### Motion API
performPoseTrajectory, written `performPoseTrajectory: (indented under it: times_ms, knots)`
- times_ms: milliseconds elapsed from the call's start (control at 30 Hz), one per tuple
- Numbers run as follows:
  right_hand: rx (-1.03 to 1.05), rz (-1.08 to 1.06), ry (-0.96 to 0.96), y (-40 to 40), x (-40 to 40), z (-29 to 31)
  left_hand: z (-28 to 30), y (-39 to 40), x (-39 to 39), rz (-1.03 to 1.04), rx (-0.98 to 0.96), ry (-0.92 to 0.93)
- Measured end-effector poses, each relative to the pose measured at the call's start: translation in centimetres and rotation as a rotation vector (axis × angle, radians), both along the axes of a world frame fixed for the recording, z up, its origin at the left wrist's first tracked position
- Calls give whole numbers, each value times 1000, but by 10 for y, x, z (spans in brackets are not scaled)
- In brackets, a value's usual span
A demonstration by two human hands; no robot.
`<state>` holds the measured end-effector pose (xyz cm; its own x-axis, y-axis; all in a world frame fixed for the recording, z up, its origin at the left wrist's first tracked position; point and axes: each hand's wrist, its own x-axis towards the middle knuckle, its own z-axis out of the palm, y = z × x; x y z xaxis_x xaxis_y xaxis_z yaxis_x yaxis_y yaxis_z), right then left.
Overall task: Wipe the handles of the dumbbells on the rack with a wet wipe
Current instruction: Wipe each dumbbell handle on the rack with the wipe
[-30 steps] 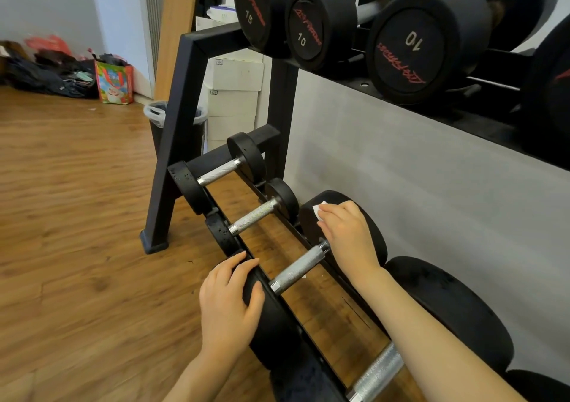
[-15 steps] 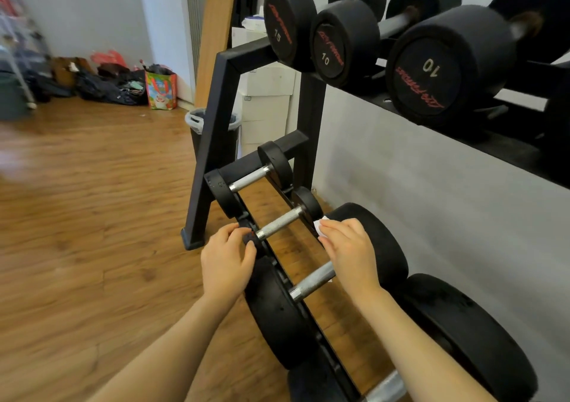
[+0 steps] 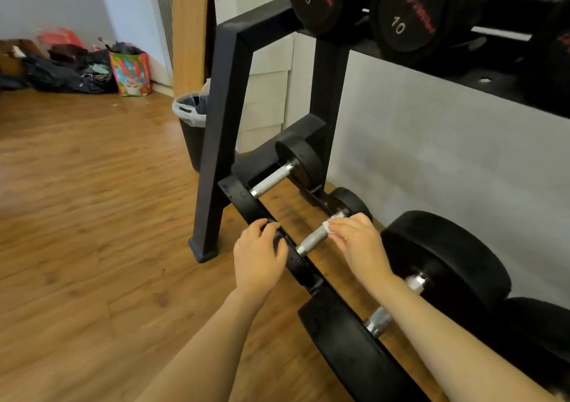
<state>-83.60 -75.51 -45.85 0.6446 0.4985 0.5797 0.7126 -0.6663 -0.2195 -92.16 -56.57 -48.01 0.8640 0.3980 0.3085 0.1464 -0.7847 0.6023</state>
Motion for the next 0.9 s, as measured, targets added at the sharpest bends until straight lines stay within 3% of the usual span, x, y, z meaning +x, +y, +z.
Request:
performPoseTrajectory:
  times_ms: [333,600,900]
  knots:
    - [0,-232,218,23,25,-25,-19,-2,37,-204,-64,105]
    - [17,-116,79,26,54,-53,-70,-17,56,-121,-152,-60]
    - [-96,-209,77,22,56,-54,-80,-24,48,-83,-211,-173]
